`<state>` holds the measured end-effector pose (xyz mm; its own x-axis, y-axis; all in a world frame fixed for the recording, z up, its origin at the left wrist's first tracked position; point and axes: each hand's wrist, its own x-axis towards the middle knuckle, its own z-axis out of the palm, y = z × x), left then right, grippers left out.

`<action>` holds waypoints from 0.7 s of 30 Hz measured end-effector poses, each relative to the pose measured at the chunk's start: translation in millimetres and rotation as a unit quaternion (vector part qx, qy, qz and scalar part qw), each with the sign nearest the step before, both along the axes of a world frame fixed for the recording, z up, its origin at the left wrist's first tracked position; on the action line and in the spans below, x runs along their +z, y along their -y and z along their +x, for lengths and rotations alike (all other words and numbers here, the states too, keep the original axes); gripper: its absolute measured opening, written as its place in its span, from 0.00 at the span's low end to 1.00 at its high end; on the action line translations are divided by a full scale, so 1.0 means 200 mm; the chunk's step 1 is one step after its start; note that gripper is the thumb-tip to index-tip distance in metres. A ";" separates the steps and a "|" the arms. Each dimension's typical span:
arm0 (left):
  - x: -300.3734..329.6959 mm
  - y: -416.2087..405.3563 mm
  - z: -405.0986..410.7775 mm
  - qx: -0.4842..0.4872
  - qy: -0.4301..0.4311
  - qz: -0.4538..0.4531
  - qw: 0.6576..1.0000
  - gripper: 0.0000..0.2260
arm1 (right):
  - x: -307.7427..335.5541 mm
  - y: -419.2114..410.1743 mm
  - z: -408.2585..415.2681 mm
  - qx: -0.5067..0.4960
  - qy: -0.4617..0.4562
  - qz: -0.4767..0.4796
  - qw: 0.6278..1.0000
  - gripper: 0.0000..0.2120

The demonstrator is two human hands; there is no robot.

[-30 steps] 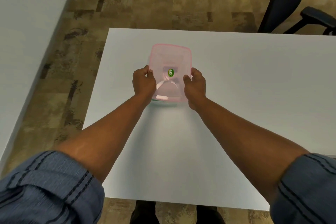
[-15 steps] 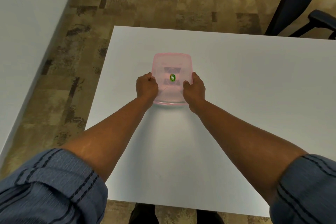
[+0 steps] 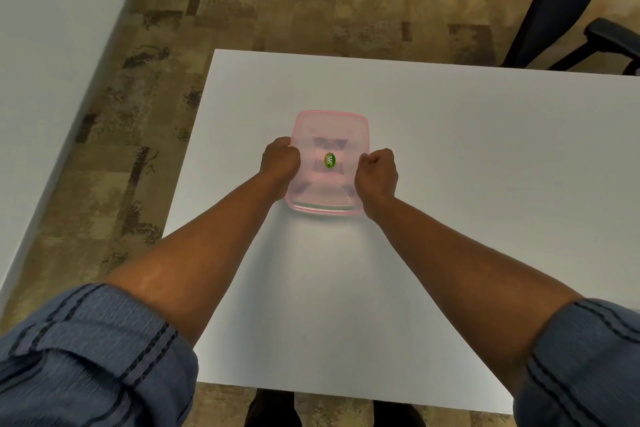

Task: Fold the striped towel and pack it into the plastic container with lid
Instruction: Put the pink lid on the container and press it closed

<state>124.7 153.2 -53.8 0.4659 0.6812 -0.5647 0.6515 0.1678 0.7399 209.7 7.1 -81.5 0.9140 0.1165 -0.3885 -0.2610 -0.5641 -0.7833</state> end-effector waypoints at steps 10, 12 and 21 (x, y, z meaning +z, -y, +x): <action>0.02 -0.08 0.24 0.055 -0.001 0.098 0.994 0.20 | 0.02 -0.07 0.10 -0.007 -0.038 0.015 0.999 0.20; 0.00 -0.10 0.26 0.061 -0.004 0.097 0.993 0.22 | 0.02 -0.10 0.17 0.009 -0.030 0.014 0.999 0.17; -0.07 -0.16 0.31 0.127 0.031 0.031 0.991 0.15 | 0.01 -0.18 0.37 -0.035 -0.115 0.097 0.988 0.14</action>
